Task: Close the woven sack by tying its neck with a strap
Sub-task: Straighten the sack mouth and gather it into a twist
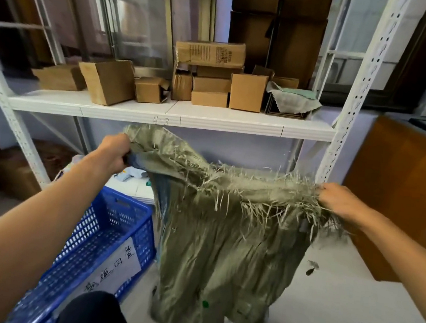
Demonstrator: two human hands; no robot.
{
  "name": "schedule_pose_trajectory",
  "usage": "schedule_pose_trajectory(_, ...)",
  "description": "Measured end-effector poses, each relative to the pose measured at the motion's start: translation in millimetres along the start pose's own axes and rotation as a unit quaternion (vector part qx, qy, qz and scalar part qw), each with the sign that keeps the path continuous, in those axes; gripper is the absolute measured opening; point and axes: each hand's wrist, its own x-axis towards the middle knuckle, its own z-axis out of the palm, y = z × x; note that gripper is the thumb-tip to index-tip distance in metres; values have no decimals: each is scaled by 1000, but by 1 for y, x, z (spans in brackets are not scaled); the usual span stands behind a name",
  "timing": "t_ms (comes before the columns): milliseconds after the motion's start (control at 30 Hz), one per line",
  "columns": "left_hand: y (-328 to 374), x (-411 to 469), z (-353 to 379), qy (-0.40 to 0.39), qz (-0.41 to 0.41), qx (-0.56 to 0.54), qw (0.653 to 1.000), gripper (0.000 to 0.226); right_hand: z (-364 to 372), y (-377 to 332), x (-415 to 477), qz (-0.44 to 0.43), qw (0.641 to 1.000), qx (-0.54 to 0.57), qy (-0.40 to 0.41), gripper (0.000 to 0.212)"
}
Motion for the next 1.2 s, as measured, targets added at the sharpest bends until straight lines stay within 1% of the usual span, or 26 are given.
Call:
schedule_pose_trajectory(67, -1, -12, 5, -16, -12, 10, 1000, 27, 6, 1, -2, -8, 999, 40, -19, 31)
schedule_pose_trajectory(133, 3, -30, 12, -65, -36, 12, 997, 21, 8, -2, -10, -22, 995, 95, -36, 39)
schedule_pose_trajectory(167, 4, -35, 13, -103, -43, 5, 994, 17, 6, -2, -14, -23, 990, 130, -44, 49)
schedule_pose_trajectory(200, 6, -37, 14, -137, -47, -2, 989, 15, 4, -2, -17, -22, 984, 169, -50, 64)
schedule_pose_trajectory(233, 6, -35, 11, -158, -41, 10, 987, 16, 2, 0, -19, -30, 980, 187, -62, 85)
schedule_pose_trajectory(267, 5, -31, 10, -159, -25, 40, 986, 20, 0, 2, -20, -35, 978, 192, -71, 103)
schedule_pose_trajectory(300, 4, -28, 9, -142, -4, 74, 987, 24, -3, 3, -22, -35, 980, 183, -76, 106)
schedule_pose_trajectory(400, -2, -21, 6, -98, 60, 184, 976, 27, -6, 7, -22, -21, 985, 145, -89, 83)
schedule_pose_trajectory(433, -3, -20, 5, -94, 88, 235, 963, 25, -5, 9, -20, -14, 987, 133, -87, 71)
schedule_pose_trajectory(467, -4, -19, 3, -89, 117, 300, 942, 20, -2, 12, -17, -2, 989, 122, -83, 55)
schedule_pose_trajectory(500, -3, -20, 1, -86, 140, 367, 916, 15, 0, 13, -16, 7, 992, 101, -82, 43)
schedule_pose_trajectory(533, -1, -21, 0, -89, 155, 428, 886, 12, 3, 16, -11, 7, 994, 81, -77, 39)
schedule_pose_trajectory(567, 0, -23, 0, -98, 164, 479, 857, 11, 3, 16, -10, 8, 996, 56, -74, 41)
schedule_pose_trajectory(600, 2, -24, -1, -108, 167, 513, 835, 12, 1, 16, -8, 7, 997, 39, -69, 44)
schedule_pose_trajectory(633, 3, -25, -3, -114, 168, 531, 823, 15, -2, 11, -9, 0, 997, 18, -69, 45)
schedule_pose_trajectory(700, 8, -26, -5, -90, 183, 541, 816, 18, -11, 0, -18, -6, 996, -18, -86, 43)
schedule_pose_trajectory(733, 11, -26, -5, -68, 190, 532, 822, 17, -15, -2, -20, -6, 995, -27, -98, 43)
schedule_pose_trajectory(767, 13, -26, -6, -44, 188, 514, 836, 16, -19, -4, -22, -6, 993, -36, -109, 44)
schedule_pose_trajectory(833, 17, -21, -11, -7, 171, 458, 872, 20, -24, -4, -23, -13, 993, -39, -111, 44)
schedule_pose_trajectory(900, 18, -13, -18, 1, 117, 373, 920, 11, -29, -1, -22, -10, 994, -27, -104, 42)
schedule_pose_trajectory(933, 18, -11, -22, -3, 86, 341, 936, 11, -30, 1, -20, -5, 995, -29, -99, 42)
schedule_pose_trajectory(1033, 15, -7, -30, -21, 30, 296, 955, 16, -34, 4, -17, 8, 996, -41, -73, 32)
schedule_pose_trajectory(1133, 12, -8, -35, -62, -1, 227, 972, 22, -36, 8, -14, 37, 998, 1, -45, 23)
schedule_pose_trajectory(1200, 9, -6, -38, -57, -4, 188, 981, 23, -36, 12, -12, 50, 998, 28, -31, 12)
